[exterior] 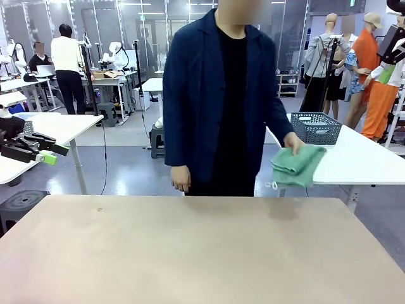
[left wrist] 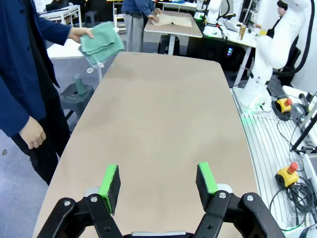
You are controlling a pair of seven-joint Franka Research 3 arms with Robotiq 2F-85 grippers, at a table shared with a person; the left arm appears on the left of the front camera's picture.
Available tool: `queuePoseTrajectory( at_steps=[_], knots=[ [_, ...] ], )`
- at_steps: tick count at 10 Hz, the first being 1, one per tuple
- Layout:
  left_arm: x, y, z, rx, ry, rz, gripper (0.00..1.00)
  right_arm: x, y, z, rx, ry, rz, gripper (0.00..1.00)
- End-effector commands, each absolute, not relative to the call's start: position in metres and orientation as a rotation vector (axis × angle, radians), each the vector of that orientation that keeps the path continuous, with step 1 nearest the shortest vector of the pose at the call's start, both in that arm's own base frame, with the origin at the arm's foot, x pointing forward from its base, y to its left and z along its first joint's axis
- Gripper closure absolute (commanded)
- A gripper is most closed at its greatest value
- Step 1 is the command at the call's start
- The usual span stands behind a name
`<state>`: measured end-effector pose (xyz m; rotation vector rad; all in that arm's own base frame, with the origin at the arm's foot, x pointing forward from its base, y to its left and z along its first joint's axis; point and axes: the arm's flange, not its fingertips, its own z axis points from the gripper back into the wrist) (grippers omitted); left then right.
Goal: Fold the towels and place them in the basket.
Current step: Stack the folded Towel with hook on the right side of the table.
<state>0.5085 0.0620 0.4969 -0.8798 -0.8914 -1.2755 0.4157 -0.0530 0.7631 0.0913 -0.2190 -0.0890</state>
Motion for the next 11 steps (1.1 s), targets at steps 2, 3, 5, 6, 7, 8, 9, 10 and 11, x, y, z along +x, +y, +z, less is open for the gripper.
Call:
queuePoseTrajectory(
  at_steps=[2,3,5,6,7,8,9,10,11],
  knots=[
    [0.5078,0.0614,0.4980,-0.884,-0.895,-1.278,0.21,0.4154,-0.0526,0.7641,0.108,-0.214,-0.084,0.00],
    [0.5078,0.0614,0.4980,-0.884,-0.895,-1.278,0.21,0.4154,-0.0526,0.7641,0.108,-0.214,-0.084,0.00],
    [0.5078,0.0614,0.4980,-0.884,-0.895,-1.278,0.21,0.4154,-0.0526,0.7641,0.108,-0.214,-0.084,0.00],
    [0.5078,0.0614,0.4980,-0.884,-0.895,-1.278,0.21,0.4154,-0.0526,0.7641,0.108,-0.214,-0.084,0.00],
    [0.5078,0.0614,0.4980,-0.884,-0.895,-1.278,0.21,0.4154,-0.0526,0.7641,0.108,-0.214,-0.084,0.00],
    [0.5078,0.0614,0.4980,-0.884,-0.895,-1.278,0.21,0.4154,-0.0526,0.7641,0.108,-0.214,-0.084,0.00],
    [0.5078,0.0614,0.4980,-0.884,-0.895,-1.278,0.21,0.4154,-0.0526,0.7641,0.108,-0.214,-0.084,0.00],
    [0.5078,0.0614,0.4980,-0.884,-0.895,-1.278,0.21,0.4154,-0.0526,0.7641,0.108,-0.214,-0.084,0.00],
    [0.5078,0.0614,0.4980,-0.884,-0.895,-1.278,0.21,0.4154,-0.0526,0.7641,0.108,-0.214,-0.084,0.00]
  ],
)
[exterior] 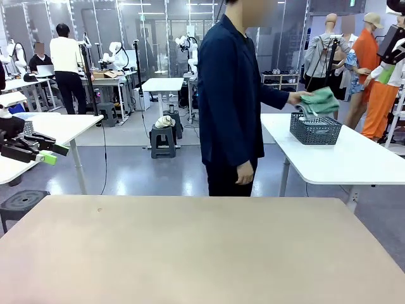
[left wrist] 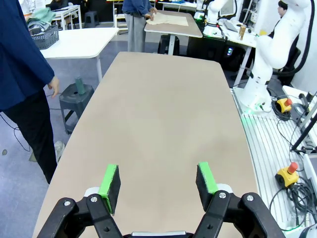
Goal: Fold the towels and place them in the basket.
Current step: Stack the folded Towel with hook on the right side of the table.
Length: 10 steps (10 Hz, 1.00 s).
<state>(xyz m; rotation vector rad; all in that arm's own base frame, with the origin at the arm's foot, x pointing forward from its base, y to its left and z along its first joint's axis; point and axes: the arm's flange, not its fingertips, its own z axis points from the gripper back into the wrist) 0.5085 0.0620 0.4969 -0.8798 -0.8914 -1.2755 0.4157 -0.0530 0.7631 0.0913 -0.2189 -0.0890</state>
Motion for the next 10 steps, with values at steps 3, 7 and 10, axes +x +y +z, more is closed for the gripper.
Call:
queuePoseTrajectory(
  at_steps=[3,7,10],
  knots=[
    [0.5078,0.0614,0.4980,-0.884,-0.895,-1.278,0.21,0.4154,-0.0526,0.7641,0.108,-0.214,-0.084,0.00],
    [0.5078,0.0614,0.4980,-0.884,-0.895,-1.278,0.21,0.4154,-0.0526,0.7641,0.108,-0.214,-0.084,0.00],
    [0.5078,0.0614,0.4980,-0.884,-0.895,-1.278,0.21,0.4154,-0.0526,0.7641,0.108,-0.214,-0.084,0.00]
  ],
)
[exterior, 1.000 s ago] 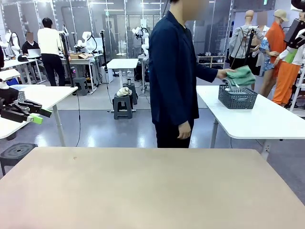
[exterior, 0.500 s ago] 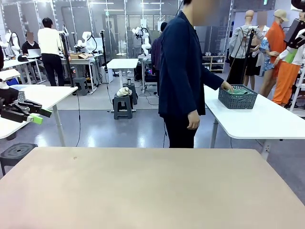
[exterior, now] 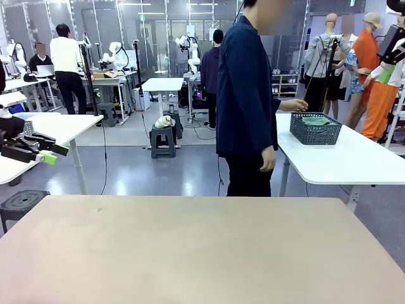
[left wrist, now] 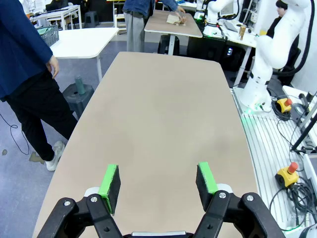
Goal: Fold the towels and place them in the basket.
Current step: Stack the folded Towel with hook on the right side of the table.
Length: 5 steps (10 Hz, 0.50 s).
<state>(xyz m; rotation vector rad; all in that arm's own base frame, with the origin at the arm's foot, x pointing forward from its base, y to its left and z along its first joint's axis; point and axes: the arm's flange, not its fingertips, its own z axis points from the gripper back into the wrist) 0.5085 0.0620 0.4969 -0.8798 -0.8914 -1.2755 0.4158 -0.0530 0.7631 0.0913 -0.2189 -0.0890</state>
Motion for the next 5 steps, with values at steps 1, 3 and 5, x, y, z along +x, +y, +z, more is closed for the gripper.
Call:
queuePoseTrajectory(
  at_steps=[1,3,5],
  knots=[
    [0.5078,0.0614,0.4980,-0.884,-0.895,-1.278,0.21,0.4154,-0.0526,0.7641,0.108,-0.214,-0.084,0.00],
    [0.5078,0.0614,0.4980,-0.884,-0.895,-1.278,0.21,0.4154,-0.0526,0.7641,0.108,-0.214,-0.084,0.00],
    [0.5078,0.0614,0.4980,-0.884,-0.895,-1.278,0.21,0.4154,-0.0526,0.7641,0.108,-0.214,-0.084,0.00]
  ],
)
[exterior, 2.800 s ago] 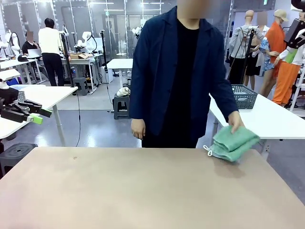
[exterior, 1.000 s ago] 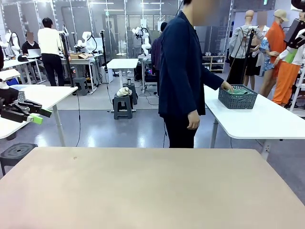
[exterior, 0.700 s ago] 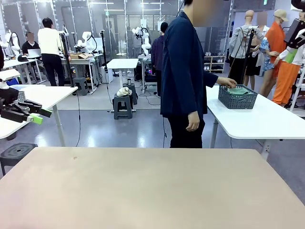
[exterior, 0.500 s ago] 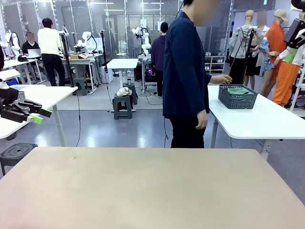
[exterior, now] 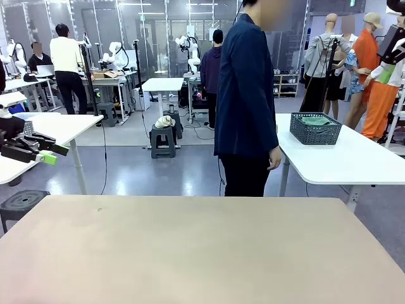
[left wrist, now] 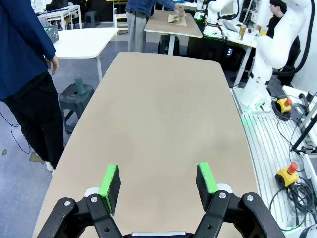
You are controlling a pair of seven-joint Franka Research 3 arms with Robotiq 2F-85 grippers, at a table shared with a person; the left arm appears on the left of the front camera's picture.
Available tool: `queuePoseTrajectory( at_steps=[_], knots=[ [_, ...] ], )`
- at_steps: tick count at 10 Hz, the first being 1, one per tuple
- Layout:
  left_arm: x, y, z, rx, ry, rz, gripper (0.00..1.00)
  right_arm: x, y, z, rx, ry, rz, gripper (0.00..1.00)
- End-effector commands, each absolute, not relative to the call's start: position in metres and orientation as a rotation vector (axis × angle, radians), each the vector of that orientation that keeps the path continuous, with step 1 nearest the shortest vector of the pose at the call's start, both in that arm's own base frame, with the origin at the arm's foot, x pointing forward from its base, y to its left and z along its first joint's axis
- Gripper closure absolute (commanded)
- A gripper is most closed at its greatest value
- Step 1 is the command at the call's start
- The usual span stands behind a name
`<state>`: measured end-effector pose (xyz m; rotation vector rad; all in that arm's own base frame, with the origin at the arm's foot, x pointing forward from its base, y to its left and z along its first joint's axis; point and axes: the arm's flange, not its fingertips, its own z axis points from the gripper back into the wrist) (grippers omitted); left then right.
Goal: Fold the towels and place them in the basket.
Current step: Stack the folded Towel with hook on the right side of the table.
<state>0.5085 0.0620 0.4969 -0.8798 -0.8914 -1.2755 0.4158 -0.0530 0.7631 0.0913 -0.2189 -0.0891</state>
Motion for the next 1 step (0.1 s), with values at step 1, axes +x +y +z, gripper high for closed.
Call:
queuePoseTrajectory(
  at_steps=[1],
  knots=[
    [0.5078,0.0614,0.4980,-0.884,-0.895,-1.278,0.21,0.4154,-0.0526,0.7641,0.108,-0.214,-0.084,0.00]
  ],
)
